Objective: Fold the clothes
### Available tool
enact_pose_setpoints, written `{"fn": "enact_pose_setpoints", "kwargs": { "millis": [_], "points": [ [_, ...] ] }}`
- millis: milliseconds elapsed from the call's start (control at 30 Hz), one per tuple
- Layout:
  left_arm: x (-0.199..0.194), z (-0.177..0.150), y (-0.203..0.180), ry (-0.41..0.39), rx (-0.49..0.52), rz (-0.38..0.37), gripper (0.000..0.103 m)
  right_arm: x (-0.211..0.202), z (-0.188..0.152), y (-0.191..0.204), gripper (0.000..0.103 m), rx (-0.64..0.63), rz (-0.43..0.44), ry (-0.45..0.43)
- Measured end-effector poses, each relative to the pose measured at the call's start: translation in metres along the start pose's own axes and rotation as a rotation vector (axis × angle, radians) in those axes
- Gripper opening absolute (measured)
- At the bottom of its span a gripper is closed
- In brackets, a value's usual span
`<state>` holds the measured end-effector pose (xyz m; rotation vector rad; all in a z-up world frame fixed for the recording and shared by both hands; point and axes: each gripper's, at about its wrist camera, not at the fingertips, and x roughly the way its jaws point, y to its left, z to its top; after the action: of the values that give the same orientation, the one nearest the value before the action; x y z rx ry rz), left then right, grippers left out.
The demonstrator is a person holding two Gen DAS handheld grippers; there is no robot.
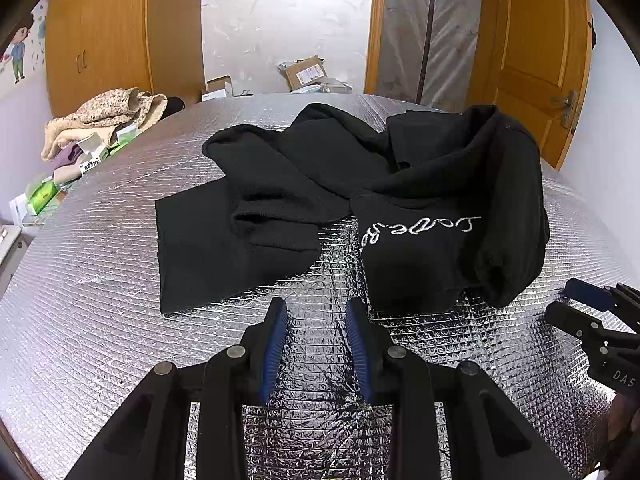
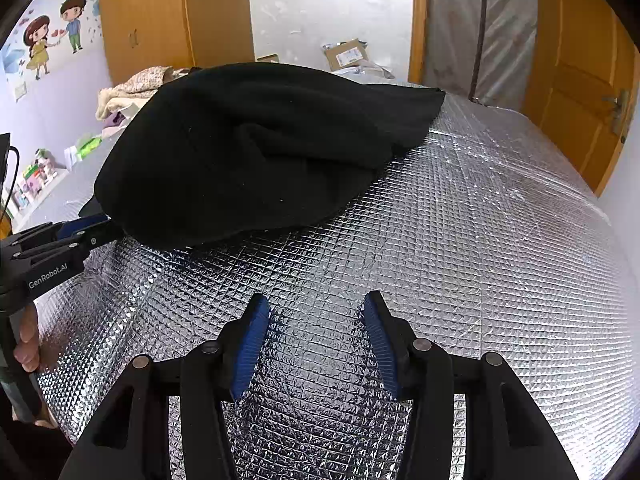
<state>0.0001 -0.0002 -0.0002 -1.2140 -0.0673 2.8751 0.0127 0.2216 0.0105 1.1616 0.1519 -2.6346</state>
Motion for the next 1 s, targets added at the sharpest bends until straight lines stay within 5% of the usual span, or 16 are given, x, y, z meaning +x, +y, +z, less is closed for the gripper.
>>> {"fn": "enact_pose_setpoints", "kwargs": {
  "millis": [1000],
  "points": [
    [-0.002, -0.006, -0.012, -0.006, 0.053, 0.061, 0.032, -0.002, 0.002, -0.003, 0.052, 0.013, 0.009, -0.002]
  ]
}}
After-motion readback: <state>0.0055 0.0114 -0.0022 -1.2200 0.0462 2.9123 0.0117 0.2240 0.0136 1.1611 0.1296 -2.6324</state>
